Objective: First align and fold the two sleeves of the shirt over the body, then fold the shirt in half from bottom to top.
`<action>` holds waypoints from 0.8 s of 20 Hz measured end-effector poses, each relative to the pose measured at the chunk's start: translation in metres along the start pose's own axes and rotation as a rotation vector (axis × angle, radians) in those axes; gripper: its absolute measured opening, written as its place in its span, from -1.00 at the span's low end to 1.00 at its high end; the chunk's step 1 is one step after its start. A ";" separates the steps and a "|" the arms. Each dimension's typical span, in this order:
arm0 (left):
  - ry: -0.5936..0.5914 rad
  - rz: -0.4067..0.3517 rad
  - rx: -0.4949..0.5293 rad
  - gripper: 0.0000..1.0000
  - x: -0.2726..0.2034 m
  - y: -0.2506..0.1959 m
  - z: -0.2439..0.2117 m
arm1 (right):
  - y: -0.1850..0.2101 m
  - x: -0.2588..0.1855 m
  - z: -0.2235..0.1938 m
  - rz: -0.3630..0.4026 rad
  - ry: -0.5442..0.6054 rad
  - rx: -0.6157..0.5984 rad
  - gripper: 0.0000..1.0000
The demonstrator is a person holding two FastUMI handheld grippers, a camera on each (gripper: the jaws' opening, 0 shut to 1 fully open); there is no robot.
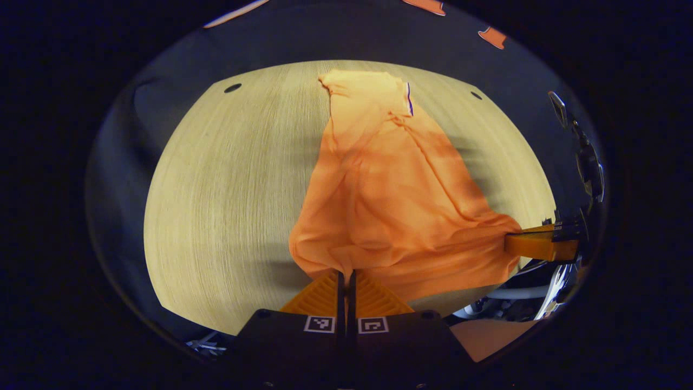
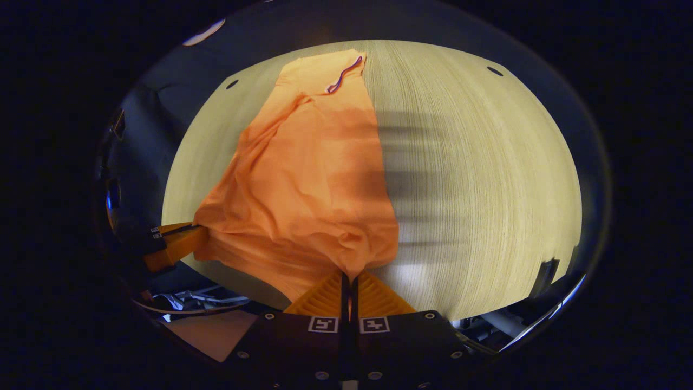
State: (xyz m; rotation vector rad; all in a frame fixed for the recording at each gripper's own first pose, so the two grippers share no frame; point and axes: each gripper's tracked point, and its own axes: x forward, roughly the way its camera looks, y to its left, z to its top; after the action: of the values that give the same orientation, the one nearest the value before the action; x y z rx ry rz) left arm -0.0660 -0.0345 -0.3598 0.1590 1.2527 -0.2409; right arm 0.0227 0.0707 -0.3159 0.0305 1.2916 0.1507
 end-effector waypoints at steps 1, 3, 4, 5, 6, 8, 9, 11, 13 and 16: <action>-0.023 -0.004 -0.004 -0.99 -0.004 0.000 0.012 | -0.001 -0.004 0.013 0.004 -0.022 -0.002 -1.00; -0.061 -0.009 -0.007 -0.97 -0.013 -0.001 0.033 | -0.003 -0.014 0.038 0.003 -0.071 -0.005 -1.00; -0.079 -0.007 -0.006 -0.97 -0.014 -0.001 0.044 | -0.003 -0.018 0.051 0.004 -0.093 -0.004 -1.00; -0.097 0.006 0.002 -0.99 -0.015 -0.001 0.056 | -0.003 -0.021 0.063 0.005 -0.115 -0.001 -1.00; -0.115 0.016 0.004 -0.98 -0.011 0.000 0.066 | -0.002 -0.023 0.074 0.007 -0.132 -0.004 -1.00; -0.145 0.014 0.000 -0.98 -0.007 -0.002 0.089 | -0.006 -0.031 0.099 -0.011 -0.168 -0.032 -1.00; -0.164 0.013 0.000 -0.98 -0.007 -0.001 0.102 | -0.007 -0.033 0.111 -0.022 -0.184 -0.053 -1.00; -0.202 0.017 0.011 -0.97 -0.006 0.003 0.132 | -0.006 -0.033 0.136 -0.029 -0.216 -0.079 -1.00; -0.234 0.019 0.025 -0.99 -0.006 0.006 0.164 | -0.005 -0.035 0.163 -0.031 -0.248 -0.087 -1.00; -0.274 0.015 0.019 -0.99 -0.002 0.013 0.210 | -0.011 -0.041 0.205 -0.036 -0.295 -0.086 -1.00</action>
State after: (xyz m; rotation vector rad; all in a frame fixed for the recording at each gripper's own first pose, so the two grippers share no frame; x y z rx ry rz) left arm 0.1300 -0.0745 -0.2933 0.1462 0.9769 -0.2526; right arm 0.2091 0.0675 -0.2211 -0.0425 0.9896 0.1646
